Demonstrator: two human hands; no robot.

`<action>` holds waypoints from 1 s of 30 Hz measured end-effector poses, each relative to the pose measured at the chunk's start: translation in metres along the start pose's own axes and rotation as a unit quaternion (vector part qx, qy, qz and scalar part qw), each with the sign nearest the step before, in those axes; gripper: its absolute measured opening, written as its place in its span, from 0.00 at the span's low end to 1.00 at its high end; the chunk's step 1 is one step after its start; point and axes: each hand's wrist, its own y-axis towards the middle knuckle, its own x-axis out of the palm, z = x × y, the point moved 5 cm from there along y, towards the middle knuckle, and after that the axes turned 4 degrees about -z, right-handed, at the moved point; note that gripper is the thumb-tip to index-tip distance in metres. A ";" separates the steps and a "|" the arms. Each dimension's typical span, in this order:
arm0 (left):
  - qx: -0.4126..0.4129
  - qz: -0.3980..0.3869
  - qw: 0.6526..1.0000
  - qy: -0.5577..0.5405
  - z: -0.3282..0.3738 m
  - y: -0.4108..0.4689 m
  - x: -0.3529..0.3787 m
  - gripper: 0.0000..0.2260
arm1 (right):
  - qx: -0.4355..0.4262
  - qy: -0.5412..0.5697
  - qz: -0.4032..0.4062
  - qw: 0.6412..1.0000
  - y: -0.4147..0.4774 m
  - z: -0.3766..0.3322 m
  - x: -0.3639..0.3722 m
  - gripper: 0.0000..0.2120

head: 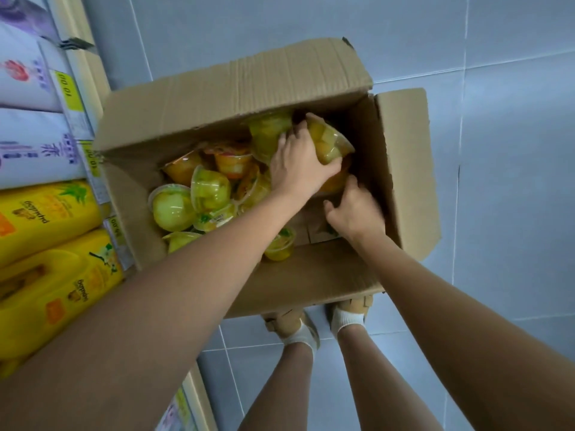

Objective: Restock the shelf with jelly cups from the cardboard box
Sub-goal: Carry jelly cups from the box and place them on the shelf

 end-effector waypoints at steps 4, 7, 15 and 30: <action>-0.011 0.003 1.000 -0.022 -0.041 -0.034 -0.009 0.39 | 0.040 0.095 -0.001 0.995 0.017 0.002 0.008 0.34; -0.039 -0.018 0.998 -0.041 -0.071 -0.051 -0.004 0.40 | 0.056 0.149 0.019 0.987 0.033 0.000 0.013 0.34; -0.077 -0.016 0.995 -0.057 -0.095 -0.072 0.013 0.38 | 0.041 0.284 0.045 0.957 0.042 0.000 0.022 0.30; -0.070 -0.016 0.988 -0.135 -0.027 -0.162 -0.116 0.35 | 0.005 0.310 0.018 0.950 -0.136 -0.015 -0.066 0.32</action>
